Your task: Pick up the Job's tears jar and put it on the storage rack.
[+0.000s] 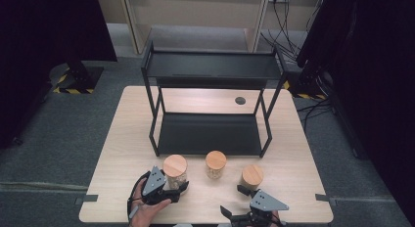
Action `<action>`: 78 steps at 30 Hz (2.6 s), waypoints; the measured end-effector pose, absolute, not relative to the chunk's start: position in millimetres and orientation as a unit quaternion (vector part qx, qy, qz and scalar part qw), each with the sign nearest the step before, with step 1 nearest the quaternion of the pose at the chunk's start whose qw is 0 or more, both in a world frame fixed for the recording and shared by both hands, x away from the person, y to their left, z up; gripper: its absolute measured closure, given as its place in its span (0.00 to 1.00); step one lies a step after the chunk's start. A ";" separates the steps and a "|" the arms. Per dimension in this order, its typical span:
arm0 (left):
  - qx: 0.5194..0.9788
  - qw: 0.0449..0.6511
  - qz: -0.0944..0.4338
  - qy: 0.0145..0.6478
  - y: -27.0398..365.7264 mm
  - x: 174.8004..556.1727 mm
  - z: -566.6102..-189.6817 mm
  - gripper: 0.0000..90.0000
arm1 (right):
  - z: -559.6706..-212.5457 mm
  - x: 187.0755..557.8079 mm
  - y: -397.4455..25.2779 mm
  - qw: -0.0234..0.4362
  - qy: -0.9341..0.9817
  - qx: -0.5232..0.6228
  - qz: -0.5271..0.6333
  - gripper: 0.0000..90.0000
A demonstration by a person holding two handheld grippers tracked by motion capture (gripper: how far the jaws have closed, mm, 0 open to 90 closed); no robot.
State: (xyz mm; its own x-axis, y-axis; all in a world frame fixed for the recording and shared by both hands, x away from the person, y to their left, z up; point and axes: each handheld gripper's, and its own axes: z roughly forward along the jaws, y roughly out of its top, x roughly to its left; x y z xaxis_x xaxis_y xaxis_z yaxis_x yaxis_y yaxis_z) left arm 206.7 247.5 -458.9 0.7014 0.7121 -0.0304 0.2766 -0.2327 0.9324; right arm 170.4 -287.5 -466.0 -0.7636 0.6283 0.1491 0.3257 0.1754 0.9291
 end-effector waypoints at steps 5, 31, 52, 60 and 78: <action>0.756 0.526 0.209 0.330 244.9 214.5 -454.4 0.28 | -466.1 170.4 -287.1 0.135 0.755 0.314 0.559 0.08; 0.747 0.518 0.234 0.345 238.4 250.3 -427.0 0.28 | -466.6 171.5 -287.5 0.131 0.755 0.317 0.559 0.08; 0.738 0.514 0.252 0.356 223.5 282.9 -414.0 0.28 | -467.4 171.4 -288.6 0.130 0.755 0.318 0.559 0.08; 0.736 0.509 0.256 0.365 215.1 295.6 -413.5 0.28 | -467.7 171.1 -288.4 0.130 0.755 0.317 0.559 0.08; 0.723 0.499 0.274 0.391 201.7 313.3 -424.4 0.28 | -468.4 171.6 -288.1 0.126 0.755 0.317 0.559 0.08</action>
State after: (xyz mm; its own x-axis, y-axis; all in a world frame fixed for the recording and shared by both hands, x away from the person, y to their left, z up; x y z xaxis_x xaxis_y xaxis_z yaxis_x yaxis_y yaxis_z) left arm 313.3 201.7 -424.4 0.5452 0.8383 0.0055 0.2918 -0.1959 0.9362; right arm 171.6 -288.1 -468.4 -0.7667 0.6205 0.1645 0.3385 0.1730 0.9249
